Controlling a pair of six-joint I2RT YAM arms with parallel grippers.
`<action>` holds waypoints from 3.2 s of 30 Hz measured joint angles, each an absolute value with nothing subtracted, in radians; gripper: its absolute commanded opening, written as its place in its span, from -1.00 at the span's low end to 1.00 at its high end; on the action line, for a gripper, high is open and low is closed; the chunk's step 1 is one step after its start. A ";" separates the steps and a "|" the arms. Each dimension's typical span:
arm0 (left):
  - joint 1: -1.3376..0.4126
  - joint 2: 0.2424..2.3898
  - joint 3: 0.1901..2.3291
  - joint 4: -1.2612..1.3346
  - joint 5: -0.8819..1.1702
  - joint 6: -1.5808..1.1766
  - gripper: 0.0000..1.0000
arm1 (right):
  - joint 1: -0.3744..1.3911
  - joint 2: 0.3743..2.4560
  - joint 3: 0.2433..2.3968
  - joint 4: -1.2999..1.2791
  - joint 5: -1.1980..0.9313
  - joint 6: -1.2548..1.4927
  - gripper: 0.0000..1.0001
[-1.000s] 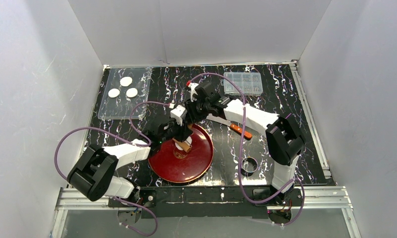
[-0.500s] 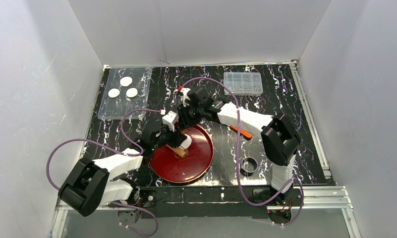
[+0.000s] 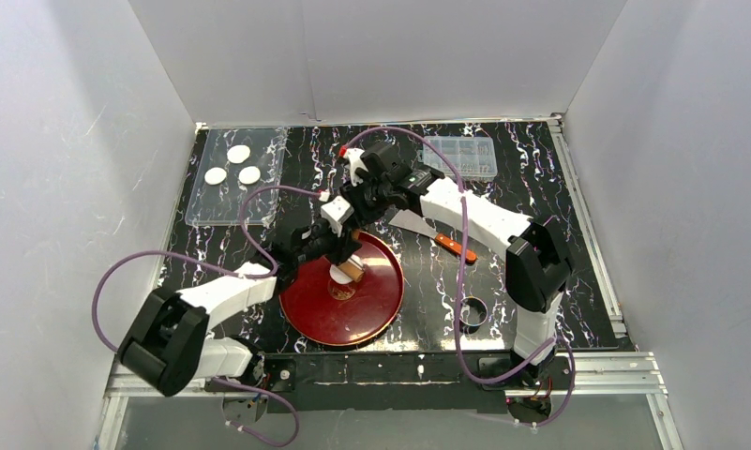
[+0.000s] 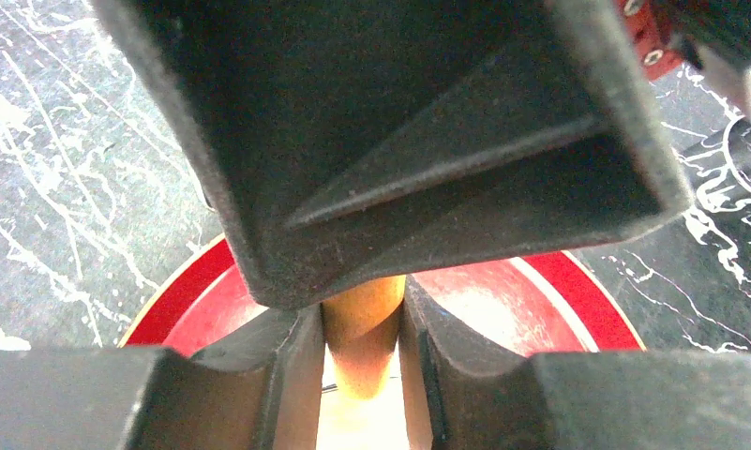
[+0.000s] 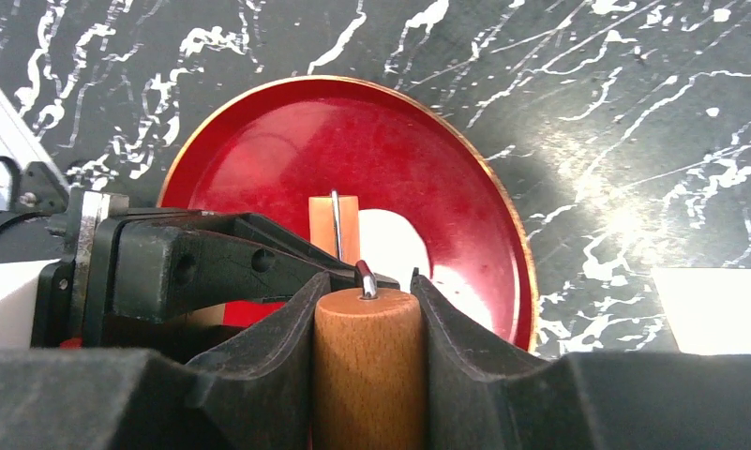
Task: Roll out the dumpling wrappers from the dough
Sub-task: Flatten out the dough on the work surface.
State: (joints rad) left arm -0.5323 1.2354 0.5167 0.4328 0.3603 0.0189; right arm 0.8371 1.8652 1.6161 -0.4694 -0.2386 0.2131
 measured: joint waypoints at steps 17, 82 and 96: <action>-0.519 1.419 0.551 0.561 0.410 0.016 -1.00 | 0.783 1.845 1.487 -0.337 -0.263 0.139 -0.97; -0.536 1.424 0.449 0.536 0.427 -0.051 -1.00 | 0.856 1.827 1.314 -0.253 -0.028 0.284 -0.97; -0.525 1.411 0.662 0.336 0.438 0.043 -1.00 | 0.828 1.811 1.526 -0.439 0.010 0.223 -0.97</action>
